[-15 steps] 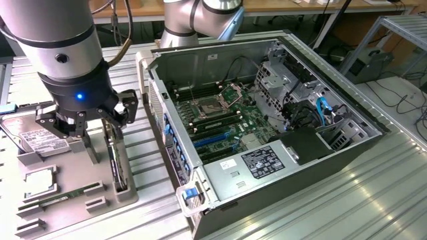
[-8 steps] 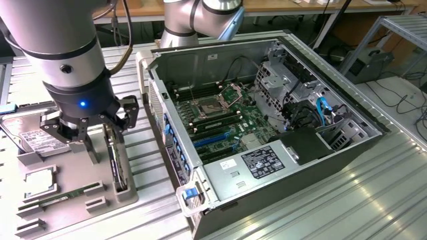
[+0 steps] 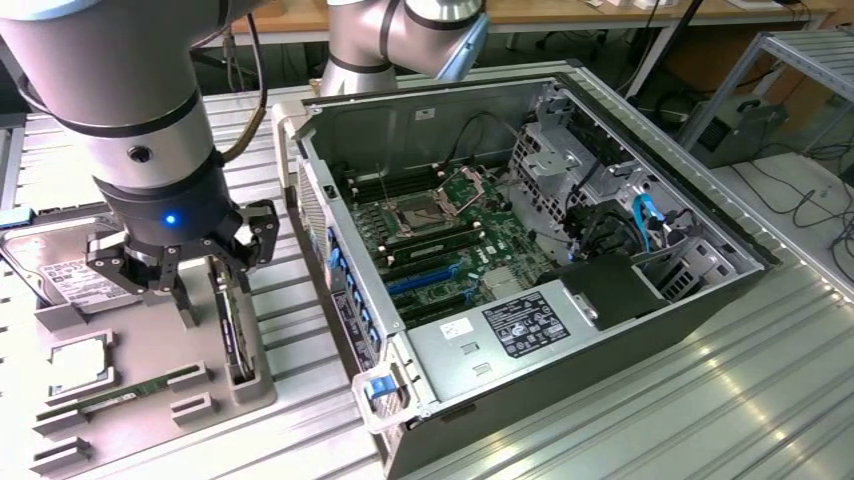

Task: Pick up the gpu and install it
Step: 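Pick up the gpu and move the gpu toward the slot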

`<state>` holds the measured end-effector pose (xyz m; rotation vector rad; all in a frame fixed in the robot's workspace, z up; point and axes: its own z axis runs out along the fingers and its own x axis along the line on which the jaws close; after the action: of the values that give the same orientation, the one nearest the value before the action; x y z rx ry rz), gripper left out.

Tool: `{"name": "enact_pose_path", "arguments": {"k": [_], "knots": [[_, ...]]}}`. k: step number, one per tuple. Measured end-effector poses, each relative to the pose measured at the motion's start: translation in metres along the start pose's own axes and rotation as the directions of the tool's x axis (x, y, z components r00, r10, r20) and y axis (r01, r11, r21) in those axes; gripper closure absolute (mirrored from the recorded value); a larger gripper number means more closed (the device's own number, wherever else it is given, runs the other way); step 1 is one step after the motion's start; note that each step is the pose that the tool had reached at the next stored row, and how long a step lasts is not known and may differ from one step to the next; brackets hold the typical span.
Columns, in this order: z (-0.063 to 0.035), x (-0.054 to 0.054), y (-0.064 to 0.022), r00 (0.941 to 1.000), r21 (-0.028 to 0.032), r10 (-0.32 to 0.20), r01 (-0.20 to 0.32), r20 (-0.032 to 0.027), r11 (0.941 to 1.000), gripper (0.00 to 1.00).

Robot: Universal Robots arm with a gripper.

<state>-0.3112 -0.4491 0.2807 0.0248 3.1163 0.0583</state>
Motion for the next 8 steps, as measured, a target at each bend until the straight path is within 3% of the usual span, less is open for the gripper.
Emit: {"name": "enact_pose_path", "arguments": {"k": [8], "knots": [[0.0077, 0.0002, -0.0003, 1.0000, 0.0007, 0.000, 0.000, 0.0000, 1.0000, 0.40]]}}
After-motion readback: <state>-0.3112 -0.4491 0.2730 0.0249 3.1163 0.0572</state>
